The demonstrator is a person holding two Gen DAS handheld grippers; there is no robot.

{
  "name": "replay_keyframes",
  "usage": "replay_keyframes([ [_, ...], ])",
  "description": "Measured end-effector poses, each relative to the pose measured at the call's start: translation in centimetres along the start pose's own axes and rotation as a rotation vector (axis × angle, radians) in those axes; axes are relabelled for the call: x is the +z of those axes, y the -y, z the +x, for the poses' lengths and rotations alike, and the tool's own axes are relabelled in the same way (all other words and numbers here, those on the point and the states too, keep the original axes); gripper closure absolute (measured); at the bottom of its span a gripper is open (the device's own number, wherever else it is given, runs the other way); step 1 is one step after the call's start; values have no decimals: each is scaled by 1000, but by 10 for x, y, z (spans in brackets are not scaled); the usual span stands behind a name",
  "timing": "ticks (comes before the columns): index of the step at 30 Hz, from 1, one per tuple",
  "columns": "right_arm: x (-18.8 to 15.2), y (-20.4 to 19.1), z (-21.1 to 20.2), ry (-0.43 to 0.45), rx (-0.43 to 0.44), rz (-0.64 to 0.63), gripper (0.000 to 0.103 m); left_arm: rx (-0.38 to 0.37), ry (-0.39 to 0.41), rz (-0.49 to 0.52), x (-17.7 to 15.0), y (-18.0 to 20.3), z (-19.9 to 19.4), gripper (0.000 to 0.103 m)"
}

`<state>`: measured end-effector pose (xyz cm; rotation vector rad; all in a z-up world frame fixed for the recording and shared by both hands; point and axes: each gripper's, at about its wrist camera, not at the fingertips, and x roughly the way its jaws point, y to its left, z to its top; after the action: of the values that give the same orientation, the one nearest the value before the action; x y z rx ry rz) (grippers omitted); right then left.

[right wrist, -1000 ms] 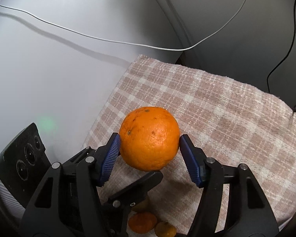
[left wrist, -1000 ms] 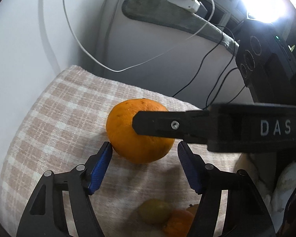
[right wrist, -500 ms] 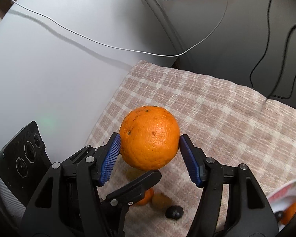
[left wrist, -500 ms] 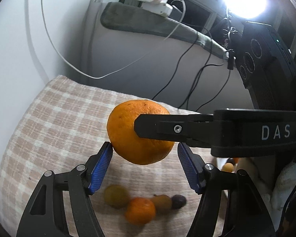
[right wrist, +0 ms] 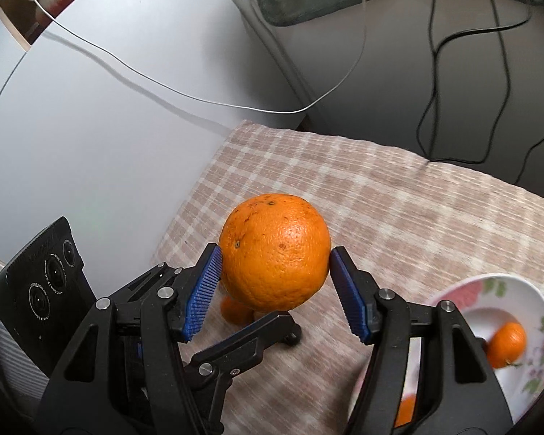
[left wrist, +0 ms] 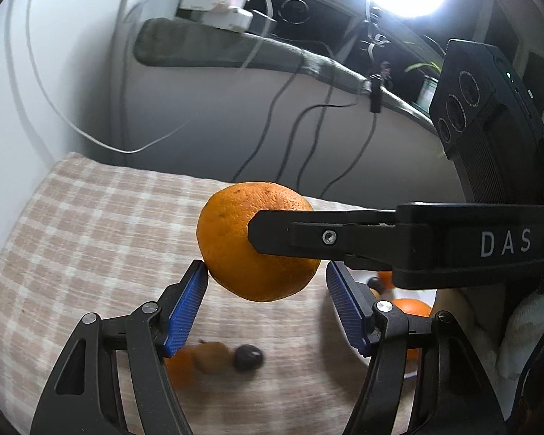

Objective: Organize fruits
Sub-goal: 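Carry the large orange in the right gripper to the white plate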

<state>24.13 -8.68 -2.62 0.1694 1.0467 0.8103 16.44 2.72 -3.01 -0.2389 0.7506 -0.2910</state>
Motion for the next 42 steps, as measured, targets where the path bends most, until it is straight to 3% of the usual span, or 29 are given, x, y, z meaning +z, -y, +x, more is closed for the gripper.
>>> replay_keyframes([
  [14, -22, 35, -42, 28, -53, 35, 38, -73, -44, 66, -8, 51, 14, 36],
  [34, -33, 87, -59, 44, -90, 118, 39, -130, -134, 119, -15, 90, 51, 38],
  [42, -34, 103, -61, 47, -89, 146, 39, -134, -145, 130, -17, 97, 54, 46],
])
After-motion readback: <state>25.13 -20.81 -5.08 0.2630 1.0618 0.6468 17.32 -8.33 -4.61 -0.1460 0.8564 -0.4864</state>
